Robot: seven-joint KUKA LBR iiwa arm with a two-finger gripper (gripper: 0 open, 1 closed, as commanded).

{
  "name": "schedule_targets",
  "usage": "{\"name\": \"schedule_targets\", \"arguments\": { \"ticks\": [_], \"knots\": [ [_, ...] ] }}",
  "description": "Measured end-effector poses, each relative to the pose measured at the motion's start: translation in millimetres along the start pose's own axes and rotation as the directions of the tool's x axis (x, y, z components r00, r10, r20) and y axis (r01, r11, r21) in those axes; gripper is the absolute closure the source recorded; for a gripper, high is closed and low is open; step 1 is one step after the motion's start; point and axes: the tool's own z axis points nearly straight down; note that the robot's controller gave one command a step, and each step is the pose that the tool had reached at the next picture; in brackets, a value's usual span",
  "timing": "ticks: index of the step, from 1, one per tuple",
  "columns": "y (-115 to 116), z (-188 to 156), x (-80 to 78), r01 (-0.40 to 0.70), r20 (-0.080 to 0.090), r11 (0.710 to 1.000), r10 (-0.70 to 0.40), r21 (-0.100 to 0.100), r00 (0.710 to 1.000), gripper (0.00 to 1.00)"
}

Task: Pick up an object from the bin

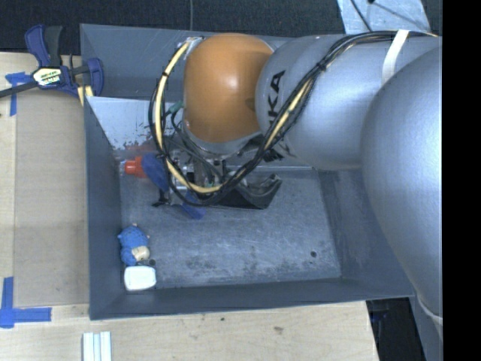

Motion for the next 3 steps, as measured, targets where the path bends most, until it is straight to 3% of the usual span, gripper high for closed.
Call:
{"name": "schedule_targets", "arguments": {
  "ticks": [1,2,3],
  "knots": [
    [14,-78,-17.0,0.017,0.003,1.0,-0.017,0.0,1.0,1.0],
    [12,9,2.2,0.133,-0.016,0.991,-0.133,0.003,0.991,1.0],
    [-34,-67,-30.3,0.169,0.002,0.986,-0.169,0.002,0.986,1.0]
  ]
}}
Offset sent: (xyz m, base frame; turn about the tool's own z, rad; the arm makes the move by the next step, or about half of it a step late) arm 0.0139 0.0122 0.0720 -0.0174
